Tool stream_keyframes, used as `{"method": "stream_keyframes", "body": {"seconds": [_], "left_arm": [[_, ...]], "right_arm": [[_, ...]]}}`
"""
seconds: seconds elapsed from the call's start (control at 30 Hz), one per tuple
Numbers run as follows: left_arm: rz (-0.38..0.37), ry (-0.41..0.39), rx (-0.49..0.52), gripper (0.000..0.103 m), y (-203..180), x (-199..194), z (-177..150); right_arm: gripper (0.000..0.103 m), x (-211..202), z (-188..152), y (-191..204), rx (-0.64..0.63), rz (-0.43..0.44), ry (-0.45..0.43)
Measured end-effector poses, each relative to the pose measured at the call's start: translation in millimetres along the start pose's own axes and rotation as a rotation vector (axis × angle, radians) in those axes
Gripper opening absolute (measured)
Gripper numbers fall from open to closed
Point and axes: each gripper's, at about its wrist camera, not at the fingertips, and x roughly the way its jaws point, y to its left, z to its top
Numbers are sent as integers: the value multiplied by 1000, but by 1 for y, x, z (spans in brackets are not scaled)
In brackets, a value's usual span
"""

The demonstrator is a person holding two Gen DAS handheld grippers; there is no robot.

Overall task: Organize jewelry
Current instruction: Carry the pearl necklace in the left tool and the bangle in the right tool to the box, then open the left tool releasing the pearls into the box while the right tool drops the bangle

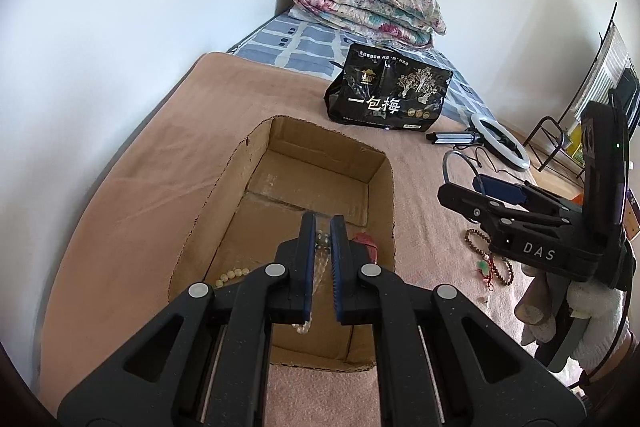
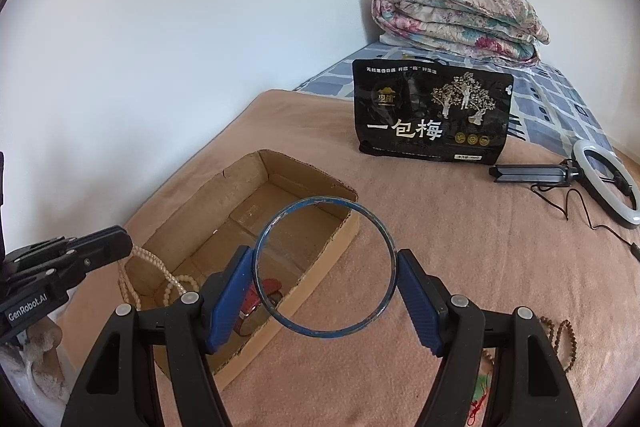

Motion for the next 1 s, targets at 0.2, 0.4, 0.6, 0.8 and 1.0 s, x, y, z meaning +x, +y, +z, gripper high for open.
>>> {"method": "stream_keyframes", "body": {"seconds": [0.2, 0.4, 0.6, 0.8, 1.0], "left_arm": [[8, 19, -21, 5, 10, 5, -1], [21, 38, -22, 5, 11, 10, -3], [41, 51, -20, 5, 10, 15, -5], [82, 51, -1, 25, 9, 16, -6], [106, 40, 11, 47, 7, 14, -7]], "right_arm": [[73, 26, 11, 15, -35, -6, 24], [74, 50, 18, 24, -46, -6, 54], [74, 62, 23, 27, -31, 3, 71], [90, 64, 25, 25, -10, -12, 70], [92, 59, 26, 23, -5, -18, 61]]}}
